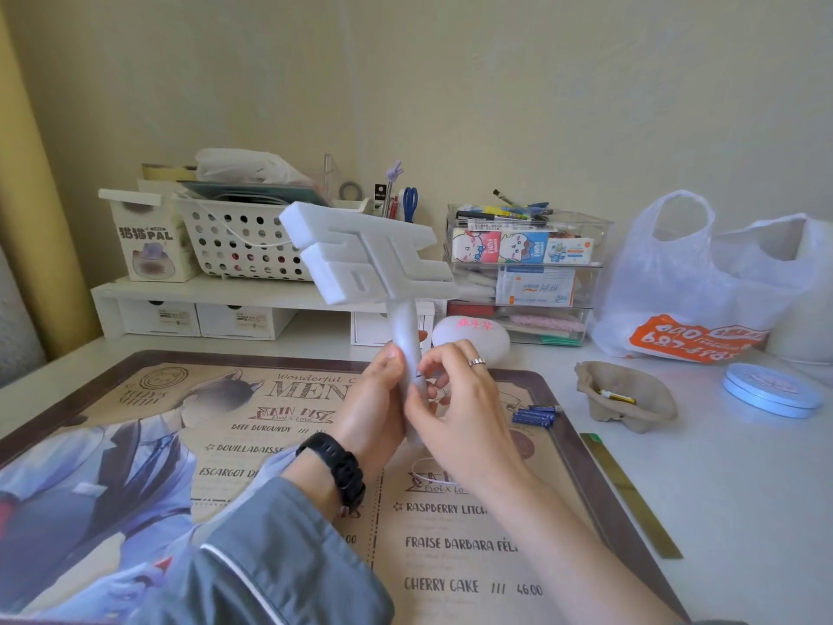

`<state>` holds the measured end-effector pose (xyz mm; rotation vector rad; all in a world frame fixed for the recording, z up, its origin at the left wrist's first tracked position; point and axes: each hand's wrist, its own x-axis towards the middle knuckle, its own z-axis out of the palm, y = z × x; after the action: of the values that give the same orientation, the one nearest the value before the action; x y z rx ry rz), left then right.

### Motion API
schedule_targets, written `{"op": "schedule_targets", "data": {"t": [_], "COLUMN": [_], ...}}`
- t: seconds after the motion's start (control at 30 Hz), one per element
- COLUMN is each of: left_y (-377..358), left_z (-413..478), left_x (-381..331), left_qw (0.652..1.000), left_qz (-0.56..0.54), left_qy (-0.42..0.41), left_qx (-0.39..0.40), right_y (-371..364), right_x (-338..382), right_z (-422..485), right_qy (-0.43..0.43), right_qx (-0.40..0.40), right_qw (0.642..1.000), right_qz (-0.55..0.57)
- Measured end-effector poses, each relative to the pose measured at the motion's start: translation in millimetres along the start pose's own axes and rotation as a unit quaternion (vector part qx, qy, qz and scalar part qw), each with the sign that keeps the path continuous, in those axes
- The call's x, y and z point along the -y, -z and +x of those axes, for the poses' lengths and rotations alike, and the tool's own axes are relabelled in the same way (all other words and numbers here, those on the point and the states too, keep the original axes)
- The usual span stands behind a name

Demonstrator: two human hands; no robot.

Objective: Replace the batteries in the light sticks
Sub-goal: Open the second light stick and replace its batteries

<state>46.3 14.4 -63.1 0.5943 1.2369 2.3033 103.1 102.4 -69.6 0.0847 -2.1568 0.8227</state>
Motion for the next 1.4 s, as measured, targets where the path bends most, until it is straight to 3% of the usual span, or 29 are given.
{"op": "schedule_targets", "data": {"t": [0.23,0.43,0.63,0.83,1.4], "left_y": [-1.0,-1.2,-3.8,-6.2,-11.3], "left_z": [-1.6,-1.7,-0.8,-1.8,-5.7], "left_x": [3.3,-0.2,1.9,4.9,5.0], "left_qw": [0.999,0.999,0.999,0.998,0.99], "left_qz": [0.043,0.028,-0.004,0.01,0.073], "left_qy": [-0.016,-0.031,-0.024,-0.053,-0.079], "left_qx": [0.016,-0.03,-0.049,-0.023,-0.096], "right_y": [1.0,-2.7,-5.6,-4.2,-11.1], "right_x": [-1.6,-6.2,-4.0,0.4,3.6], "right_z": [2.9,-1.7,-2.0,-4.6,-8.0], "right_qy": [-0.046,-0.096,-0.155,-0.167,-0.152], "right_qx": [-0.006,0.028,-0.038,-0.054,-0.047], "right_qw": [0.999,0.995,0.986,0.981,0.985], "right_qz": [0.0,0.024,0.051,0.081,0.062]}}
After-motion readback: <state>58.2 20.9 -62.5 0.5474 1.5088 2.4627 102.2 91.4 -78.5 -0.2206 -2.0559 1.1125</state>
